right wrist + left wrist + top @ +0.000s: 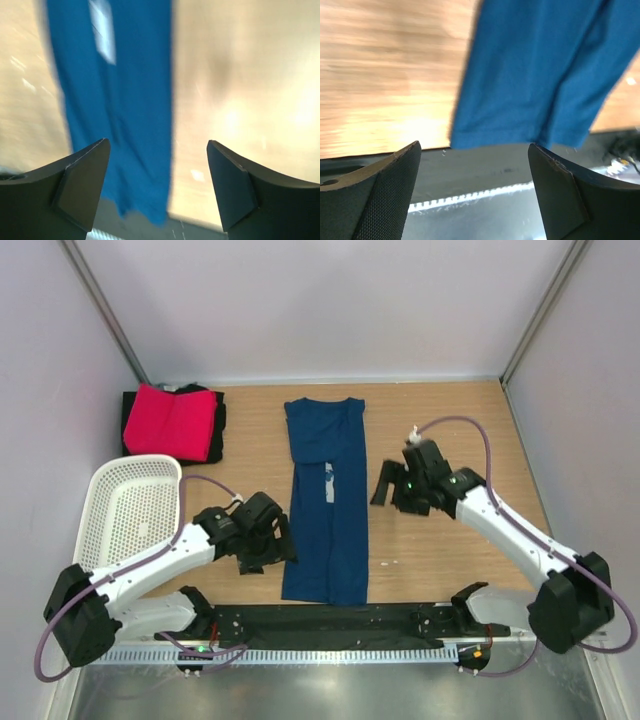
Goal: Fold and stack the t-shirts
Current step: Fold the tshirt
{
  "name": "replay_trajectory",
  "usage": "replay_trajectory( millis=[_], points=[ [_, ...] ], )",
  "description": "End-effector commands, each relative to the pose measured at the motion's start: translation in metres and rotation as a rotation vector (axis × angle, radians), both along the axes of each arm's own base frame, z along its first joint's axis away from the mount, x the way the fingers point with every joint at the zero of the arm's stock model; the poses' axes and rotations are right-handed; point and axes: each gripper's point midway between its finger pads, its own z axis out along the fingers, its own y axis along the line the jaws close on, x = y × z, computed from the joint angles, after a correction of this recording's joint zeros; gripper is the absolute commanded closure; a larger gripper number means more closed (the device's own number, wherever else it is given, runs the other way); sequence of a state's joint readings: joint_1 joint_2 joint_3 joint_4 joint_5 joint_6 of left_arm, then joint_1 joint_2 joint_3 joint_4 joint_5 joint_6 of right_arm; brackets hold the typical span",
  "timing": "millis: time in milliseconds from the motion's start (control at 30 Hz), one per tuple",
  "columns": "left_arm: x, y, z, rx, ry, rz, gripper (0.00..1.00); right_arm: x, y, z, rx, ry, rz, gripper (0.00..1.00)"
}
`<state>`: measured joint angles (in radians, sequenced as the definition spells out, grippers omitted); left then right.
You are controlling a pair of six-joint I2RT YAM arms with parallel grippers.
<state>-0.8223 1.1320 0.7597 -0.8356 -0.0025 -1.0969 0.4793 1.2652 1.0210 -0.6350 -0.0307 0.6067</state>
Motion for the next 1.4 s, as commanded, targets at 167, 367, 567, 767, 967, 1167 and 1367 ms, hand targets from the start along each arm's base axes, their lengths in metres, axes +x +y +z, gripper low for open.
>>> replay_trajectory(
  millis=[167,367,567,767,967,1167,1367],
  points=[
    [-0.021,-0.019,-0.011,-0.199,0.057,0.023,0.20,-0.122,-0.005,-0.063,0.216,0.288,-0.052,0.22],
    [-0.033,-0.013,-0.036,-0.162,0.103,0.009,0.24,-0.167,0.022,-0.090,0.249,0.372,0.009,0.26],
    [-0.037,-0.010,-0.050,-0.151,0.107,-0.002,0.30,-0.188,0.048,-0.102,0.231,0.401,0.075,0.28],
    [-0.039,-0.012,-0.059,-0.149,0.109,-0.031,0.36,-0.196,0.059,-0.116,0.199,0.427,0.108,0.37],
    [-0.039,-0.010,-0.066,-0.117,0.115,-0.038,0.39,-0.202,0.061,-0.124,0.175,0.448,0.102,0.48],
    [-0.048,-0.003,-0.077,-0.068,0.129,-0.037,0.44,-0.212,0.052,-0.131,0.128,0.466,0.093,0.58],
    [-0.057,0.004,-0.083,-0.012,0.147,-0.018,0.49,-0.215,0.051,-0.134,0.121,0.467,0.098,0.64]
  ],
)
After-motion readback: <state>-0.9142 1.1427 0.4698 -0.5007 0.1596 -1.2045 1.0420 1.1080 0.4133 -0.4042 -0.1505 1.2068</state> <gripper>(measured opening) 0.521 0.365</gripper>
